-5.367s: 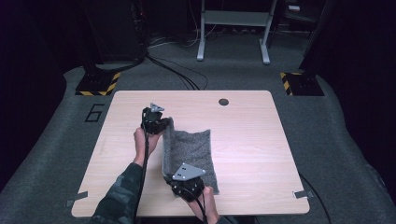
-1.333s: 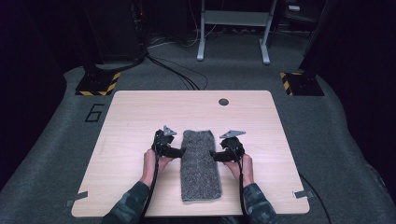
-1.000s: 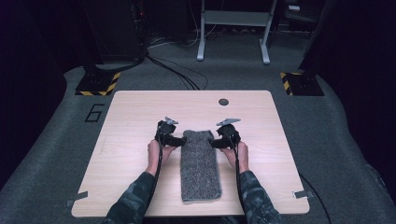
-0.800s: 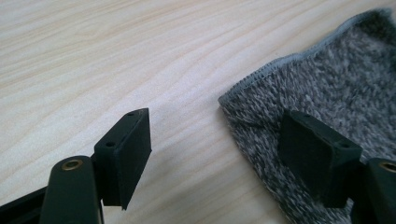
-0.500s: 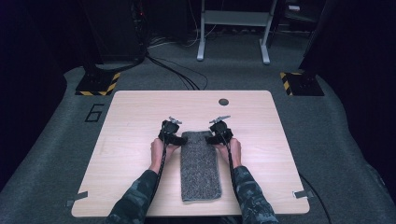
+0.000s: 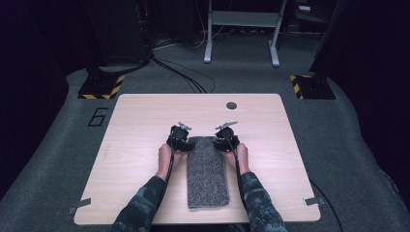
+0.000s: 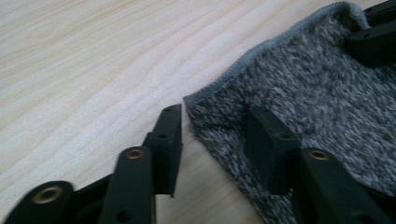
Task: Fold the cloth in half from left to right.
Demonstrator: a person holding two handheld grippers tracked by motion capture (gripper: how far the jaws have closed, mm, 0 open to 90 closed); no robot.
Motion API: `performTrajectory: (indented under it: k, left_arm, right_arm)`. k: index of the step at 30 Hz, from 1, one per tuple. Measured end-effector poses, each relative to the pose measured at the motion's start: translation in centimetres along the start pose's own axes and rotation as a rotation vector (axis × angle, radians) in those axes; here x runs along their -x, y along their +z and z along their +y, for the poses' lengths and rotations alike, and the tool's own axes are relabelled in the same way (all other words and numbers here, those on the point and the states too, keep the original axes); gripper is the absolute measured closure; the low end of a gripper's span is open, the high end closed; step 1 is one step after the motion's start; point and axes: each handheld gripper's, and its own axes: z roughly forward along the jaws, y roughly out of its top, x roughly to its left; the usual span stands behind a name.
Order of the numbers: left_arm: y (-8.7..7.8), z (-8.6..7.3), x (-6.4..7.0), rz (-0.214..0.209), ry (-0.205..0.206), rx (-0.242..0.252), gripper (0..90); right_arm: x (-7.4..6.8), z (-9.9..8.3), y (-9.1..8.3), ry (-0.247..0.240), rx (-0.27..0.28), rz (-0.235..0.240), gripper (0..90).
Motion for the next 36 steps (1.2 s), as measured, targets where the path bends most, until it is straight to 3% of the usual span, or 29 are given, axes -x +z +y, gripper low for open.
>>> performTrajectory:
  k: [7,10,18,21,25,30,32,36]
  left_arm:
    - [0.1,-0.1,0.6,-0.025,0.027,0.018,80.5]
    - [0.1,0.0,0.9,-0.012,0.050,0.018,84.9]
    - [0.3,0.2,0.2,-0.038,0.018,0.020,86.2]
    - [0.1,0.1,-0.1,-0.053,-0.009,0.040,86.3]
    - [-0.9,0.2,-0.3,-0.060,-0.014,0.087,86.2]
    - [-2.2,0.7,-0.2,-0.055,0.012,0.134,86.2]
    - [-2.4,0.9,-0.1,-0.052,0.031,0.131,86.2]
    - [-2.7,1.1,-0.1,-0.049,0.027,0.155,86.2]
  right_arm:
    - [-0.2,-0.9,-0.5,0.036,0.014,0.022,85.2]
    - [-0.3,-1.4,-0.7,0.065,0.034,0.031,85.8]
    - [-0.2,-1.2,-0.7,0.046,0.032,0.017,86.4]
    - [0.0,-1.2,-0.8,0.048,0.047,0.011,86.4]
    - [0.0,-1.1,-1.4,0.045,0.081,0.007,86.5]
    - [-0.3,-0.7,-2.4,0.018,0.134,-0.013,86.5]
    - [-0.2,-0.6,-2.8,0.007,0.141,-0.014,86.5]
    - [0.0,-0.3,-3.3,0.002,0.164,-0.005,86.4]
